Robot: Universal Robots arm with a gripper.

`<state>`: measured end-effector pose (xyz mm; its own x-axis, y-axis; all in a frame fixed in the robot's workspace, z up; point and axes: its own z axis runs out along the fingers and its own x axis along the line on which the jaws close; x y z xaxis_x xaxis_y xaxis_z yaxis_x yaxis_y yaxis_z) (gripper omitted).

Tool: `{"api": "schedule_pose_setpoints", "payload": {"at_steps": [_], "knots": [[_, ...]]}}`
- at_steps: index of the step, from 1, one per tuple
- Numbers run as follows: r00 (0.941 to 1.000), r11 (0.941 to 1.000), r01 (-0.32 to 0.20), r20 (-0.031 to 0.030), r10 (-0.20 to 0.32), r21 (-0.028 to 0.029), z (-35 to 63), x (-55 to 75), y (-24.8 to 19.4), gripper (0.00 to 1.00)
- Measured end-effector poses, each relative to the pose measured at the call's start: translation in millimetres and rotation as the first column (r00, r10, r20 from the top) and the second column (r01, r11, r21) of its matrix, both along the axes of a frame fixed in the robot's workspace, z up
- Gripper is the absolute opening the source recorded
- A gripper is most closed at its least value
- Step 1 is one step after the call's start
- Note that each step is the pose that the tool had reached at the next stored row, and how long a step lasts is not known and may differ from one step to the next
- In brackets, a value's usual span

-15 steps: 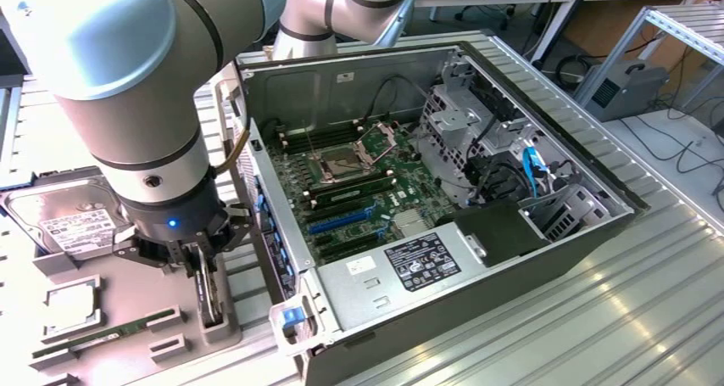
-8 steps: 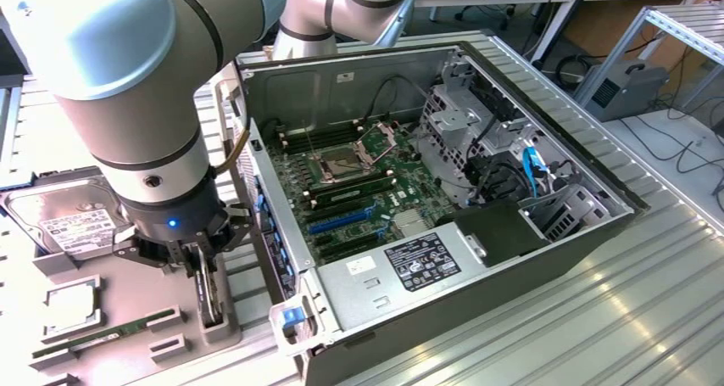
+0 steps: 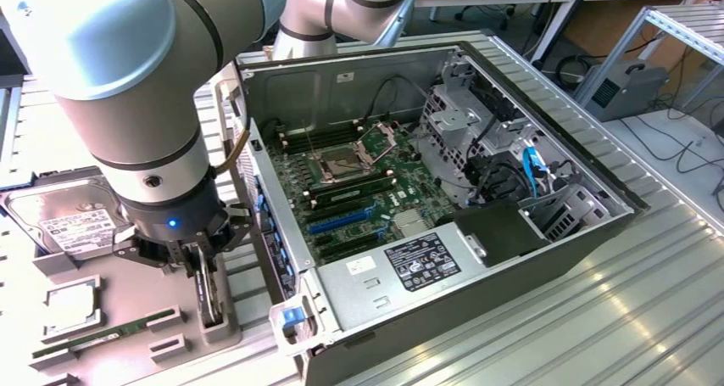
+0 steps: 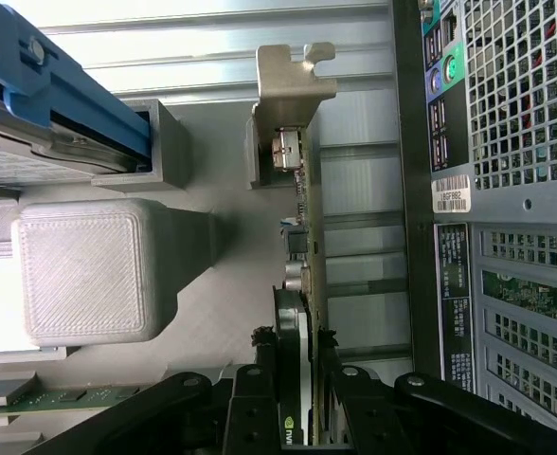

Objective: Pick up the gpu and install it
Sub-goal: 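Pick up the gpu and move the gpu toward the slot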

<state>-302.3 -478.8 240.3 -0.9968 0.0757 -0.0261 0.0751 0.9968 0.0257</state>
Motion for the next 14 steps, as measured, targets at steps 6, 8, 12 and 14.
{"api": "schedule_pose_setpoints", "payload": {"at_steps": [6, 8, 12, 14], "knots": [[1.0000, 1.0000, 0.000, -0.0003, 0.000, -0.0003, 10.0, 0.0, 0.0, 0.27], [1.0000, 1.0000, 0.000, -0.0003, 0.000, -0.0003, 15.3, 0.0, 0.0, 0.27], [1.0000, 1.0000, 0.000, -0.0001, 0.000, -0.0003, 29.4, 0.1, 0.0, 0.27], [1.0000, 1.0000, 0.000, -0.0003, 0.000, -0.0003, 39.2, 0.1, 0.0, 0.27]]}}
